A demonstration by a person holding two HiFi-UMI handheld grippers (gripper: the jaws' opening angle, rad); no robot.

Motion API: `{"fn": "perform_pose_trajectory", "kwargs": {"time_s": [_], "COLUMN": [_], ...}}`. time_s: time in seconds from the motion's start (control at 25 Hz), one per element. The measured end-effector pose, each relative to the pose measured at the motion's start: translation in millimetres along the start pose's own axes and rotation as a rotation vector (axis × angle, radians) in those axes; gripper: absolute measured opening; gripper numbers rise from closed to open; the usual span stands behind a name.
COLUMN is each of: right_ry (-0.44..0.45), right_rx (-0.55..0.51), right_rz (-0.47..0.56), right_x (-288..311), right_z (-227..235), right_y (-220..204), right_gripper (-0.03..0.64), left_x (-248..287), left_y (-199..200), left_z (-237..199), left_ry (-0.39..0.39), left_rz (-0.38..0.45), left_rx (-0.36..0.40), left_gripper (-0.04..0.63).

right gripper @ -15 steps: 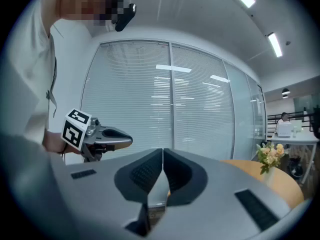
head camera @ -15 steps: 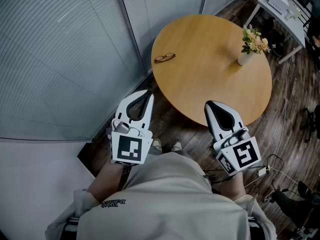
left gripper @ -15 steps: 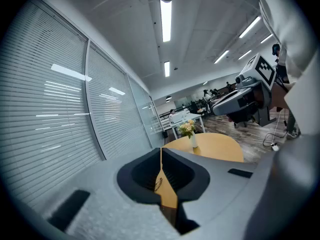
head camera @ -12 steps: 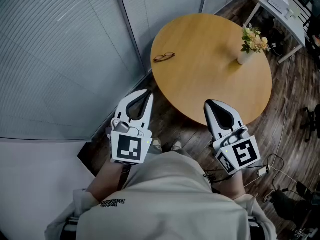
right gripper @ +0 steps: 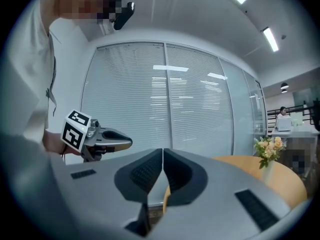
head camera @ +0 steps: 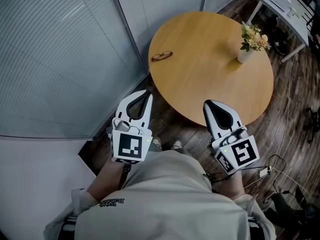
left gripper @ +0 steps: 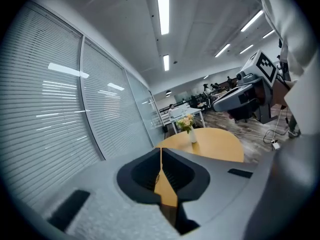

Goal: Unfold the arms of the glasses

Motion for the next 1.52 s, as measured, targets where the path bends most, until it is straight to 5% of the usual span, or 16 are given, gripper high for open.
{"fn": "perform_pose_trajectory", "kwargs": {"time_s": [0.76,1.52], "right_ry": [0.083,0.056], "right_rx": [0.025,0.068], "right_rz": [0.004,-0.068], "right_x": [15.4,134.9], "right_z": [39.7,51.1], "right_y": [-17.5,1.4], "right_gripper": [0.031,0.031], "left_x": [40.7,111.6], "left_y": [-0.2,-19.1], "left_z": [16.3,-74.0], "left_ry": [0.038,-0.024], "left_rz": [-0.056,-0.06], "left_rx": [0.036,0.025], "left_gripper": [0.029,0.029]}}
Point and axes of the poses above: the fingertips, and each gripper's own axes: x forward along the fingers, z to its right, y out of its top, the point moved 1 cm from there along -x, backward along the fingers, and after that the axes turned 15 degrees about -z, right-handed, at the moved point
